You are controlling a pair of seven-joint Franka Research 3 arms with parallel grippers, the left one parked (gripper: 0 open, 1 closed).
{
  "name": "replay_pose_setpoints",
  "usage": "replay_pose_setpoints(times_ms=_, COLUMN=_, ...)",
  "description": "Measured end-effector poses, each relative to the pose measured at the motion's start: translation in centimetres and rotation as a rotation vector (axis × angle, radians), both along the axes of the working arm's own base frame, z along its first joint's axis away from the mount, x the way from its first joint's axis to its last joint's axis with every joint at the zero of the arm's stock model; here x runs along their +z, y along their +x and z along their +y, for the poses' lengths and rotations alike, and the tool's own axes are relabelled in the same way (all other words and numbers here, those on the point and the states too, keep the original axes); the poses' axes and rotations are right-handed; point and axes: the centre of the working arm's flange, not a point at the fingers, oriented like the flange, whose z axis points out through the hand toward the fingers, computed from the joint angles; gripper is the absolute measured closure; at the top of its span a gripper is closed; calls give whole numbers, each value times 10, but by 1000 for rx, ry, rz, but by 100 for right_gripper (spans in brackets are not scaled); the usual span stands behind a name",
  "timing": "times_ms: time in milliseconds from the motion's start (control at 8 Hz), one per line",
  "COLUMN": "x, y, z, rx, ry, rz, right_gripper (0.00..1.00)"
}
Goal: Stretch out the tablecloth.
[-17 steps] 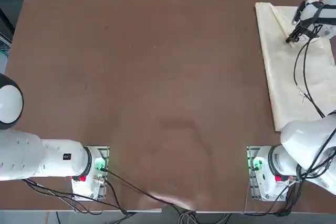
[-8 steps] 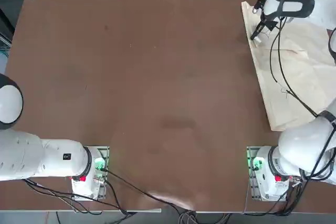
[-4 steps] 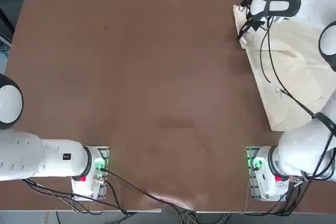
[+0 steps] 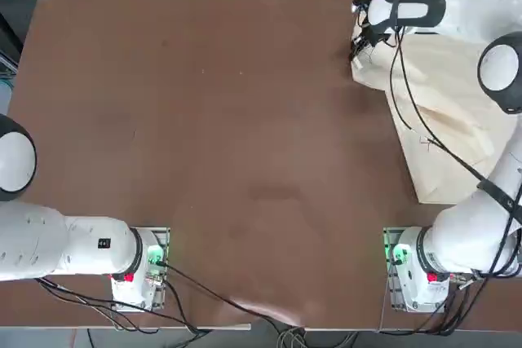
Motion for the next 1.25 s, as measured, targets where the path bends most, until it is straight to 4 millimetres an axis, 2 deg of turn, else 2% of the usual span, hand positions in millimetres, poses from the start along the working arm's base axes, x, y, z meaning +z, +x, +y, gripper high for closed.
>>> replay_pose_setpoints(times_ms=375, x=-8, y=7, z=37, rx=-127, ry=10, rz=32, right_gripper=98)
replay_pose_setpoints(times_ms=625, x=-9, y=18, z=51, rx=-247, ry=19, rz=47, right_gripper=98)
replay_pose_setpoints(times_ms=875, x=-17, y=31, z=50, rx=-389, ry=29, rz=74, right_gripper=98)
replay_pose_setpoints(times_ms=1250, x=-16, y=49, z=38, rx=-660, ry=33, rz=119, right_gripper=98)
